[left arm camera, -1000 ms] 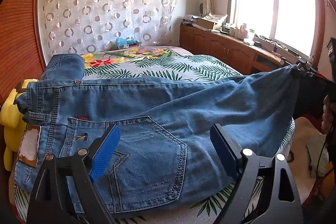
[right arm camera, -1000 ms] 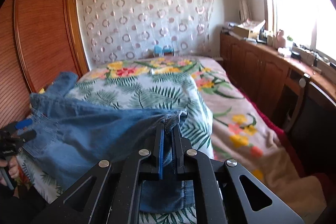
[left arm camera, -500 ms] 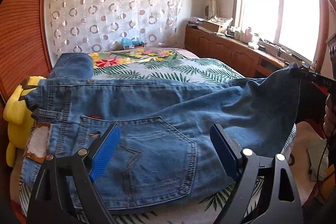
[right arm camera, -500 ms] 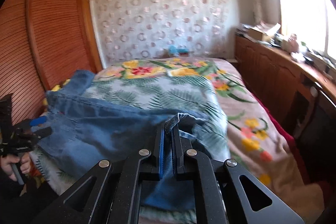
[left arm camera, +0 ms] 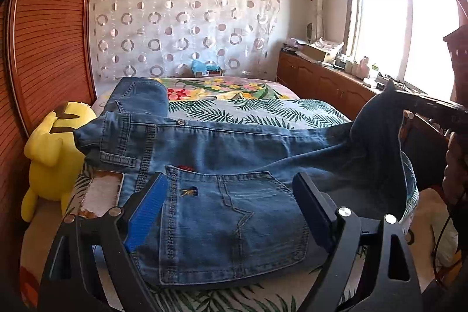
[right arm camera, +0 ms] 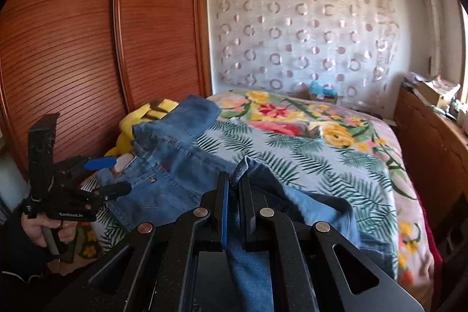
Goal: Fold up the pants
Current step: 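Carry the held leg hem over the seat with the right tool, then release, then grasp the folded leg edge with the left tool while the right tool grasps beside it, then lift the leg with both tools, fold it over the seat, and release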
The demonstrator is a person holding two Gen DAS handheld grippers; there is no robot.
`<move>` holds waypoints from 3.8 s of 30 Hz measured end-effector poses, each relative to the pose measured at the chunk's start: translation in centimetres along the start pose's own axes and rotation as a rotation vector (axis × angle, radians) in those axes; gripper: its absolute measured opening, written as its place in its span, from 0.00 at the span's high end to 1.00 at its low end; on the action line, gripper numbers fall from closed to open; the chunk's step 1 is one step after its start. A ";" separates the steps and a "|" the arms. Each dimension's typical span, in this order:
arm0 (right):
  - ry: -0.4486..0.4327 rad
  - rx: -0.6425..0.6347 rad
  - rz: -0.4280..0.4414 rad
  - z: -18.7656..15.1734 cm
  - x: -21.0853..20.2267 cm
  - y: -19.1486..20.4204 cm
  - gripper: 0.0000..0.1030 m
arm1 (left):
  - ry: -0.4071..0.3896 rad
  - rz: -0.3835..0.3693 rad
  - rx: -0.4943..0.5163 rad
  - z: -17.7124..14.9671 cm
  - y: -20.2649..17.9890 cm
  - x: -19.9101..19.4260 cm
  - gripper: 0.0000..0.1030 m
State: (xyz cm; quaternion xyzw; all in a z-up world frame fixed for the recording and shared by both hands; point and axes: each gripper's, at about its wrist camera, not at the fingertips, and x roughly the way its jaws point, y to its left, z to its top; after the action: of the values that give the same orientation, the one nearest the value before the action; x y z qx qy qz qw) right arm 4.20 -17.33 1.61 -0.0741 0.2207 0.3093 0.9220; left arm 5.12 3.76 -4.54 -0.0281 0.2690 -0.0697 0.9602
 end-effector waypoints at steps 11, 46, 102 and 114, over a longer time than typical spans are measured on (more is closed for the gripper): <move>0.067 -0.002 0.108 1.3 3.5 -0.7 0.94 | 0.012 0.011 -0.030 -0.7 1.3 0.3 0.15; 0.220 0.185 -0.205 -5.1 4.7 -9.7 0.55 | 0.258 -0.240 0.178 -0.5 -7.7 9.2 0.51; 0.086 -0.164 0.193 11.2 15.0 7.7 0.94 | 0.046 -0.004 -0.031 -1.6 7.0 -4.4 0.96; 0.214 -0.133 0.186 10.8 21.1 9.3 0.92 | 0.108 0.017 -0.054 -3.9 8.6 -2.6 0.91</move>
State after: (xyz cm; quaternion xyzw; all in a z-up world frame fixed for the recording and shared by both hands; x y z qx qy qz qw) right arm 17.47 4.35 1.68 -0.1467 0.3026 0.3977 0.8537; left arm 1.88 12.63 -7.33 -0.0477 0.3226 -0.0556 0.9437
